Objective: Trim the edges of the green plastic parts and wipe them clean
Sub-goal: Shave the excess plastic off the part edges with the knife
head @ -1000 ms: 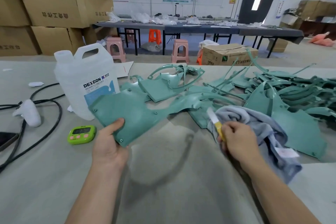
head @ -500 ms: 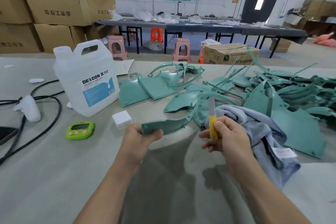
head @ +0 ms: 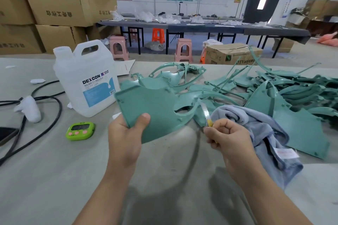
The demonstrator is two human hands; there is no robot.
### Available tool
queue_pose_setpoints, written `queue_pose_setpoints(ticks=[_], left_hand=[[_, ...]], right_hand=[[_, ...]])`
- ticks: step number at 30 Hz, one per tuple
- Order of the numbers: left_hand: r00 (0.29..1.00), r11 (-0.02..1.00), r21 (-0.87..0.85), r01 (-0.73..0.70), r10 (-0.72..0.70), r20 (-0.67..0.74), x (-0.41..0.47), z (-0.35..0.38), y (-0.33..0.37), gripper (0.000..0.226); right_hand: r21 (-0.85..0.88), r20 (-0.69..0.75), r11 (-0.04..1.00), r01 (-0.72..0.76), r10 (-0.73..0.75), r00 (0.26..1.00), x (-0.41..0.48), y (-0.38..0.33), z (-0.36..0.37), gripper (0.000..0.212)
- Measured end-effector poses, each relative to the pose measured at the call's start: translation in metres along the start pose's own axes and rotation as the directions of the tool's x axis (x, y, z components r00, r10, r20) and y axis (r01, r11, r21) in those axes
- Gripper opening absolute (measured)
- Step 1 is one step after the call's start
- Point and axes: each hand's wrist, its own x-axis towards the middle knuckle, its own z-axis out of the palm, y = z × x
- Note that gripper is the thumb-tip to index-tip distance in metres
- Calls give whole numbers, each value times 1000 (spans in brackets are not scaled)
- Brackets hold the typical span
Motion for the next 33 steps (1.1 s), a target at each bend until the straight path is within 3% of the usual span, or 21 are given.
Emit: queue_pose_setpoints(ticks=[2, 4, 7, 9, 14, 17, 20, 23, 29, 33], left_hand=[[993, 998, -58, 10, -17, -113, 3, -2, 6, 21], [975, 975, -208, 80, -120, -189, 9, -11, 11, 23], [948, 857, -467, 220, -300, -104, 20, -30, 17, 24], [940, 802, -537, 263, -339, -45, 24, -37, 15, 28], [946, 899, -351, 263, -312, -88, 20, -22, 0, 20], [959, 920, -290, 264, -283, -25, 17, -18, -8, 24], [969, 942, -231, 245, -238, 61, 16, -17, -12, 26], [970, 955, -195, 223, -197, 143, 17, -19, -15, 27], [922, 959, -187, 214, -135, 364, 19, -33, -8, 31], [887, 960, -183, 210, -109, 448, 21, -41, -1, 44]], right_hand=[[88, -61, 996, -28, 33, 998, 2, 0, -2, 33], [101, -118, 994, -40, 52, 992, 5, 1, -4, 37], [79, -168, 996, -45, 58, 984, 5, 1, -4, 42], [74, -218, 997, -19, 34, 975, 5, 0, -5, 39], [92, -353, 991, 98, -59, 934, 4, -5, -9, 34], [14, -281, 992, 126, -117, 953, 1, -7, -5, 32], [-265, -82, 952, 156, -183, 980, -6, -1, 4, 32], [-562, 52, 804, 195, -202, 978, -12, 6, 14, 31], [-537, 143, 816, 213, -161, 977, -11, -1, 10, 36], [-549, 103, 818, 171, -137, 985, -4, -4, 2, 37]])
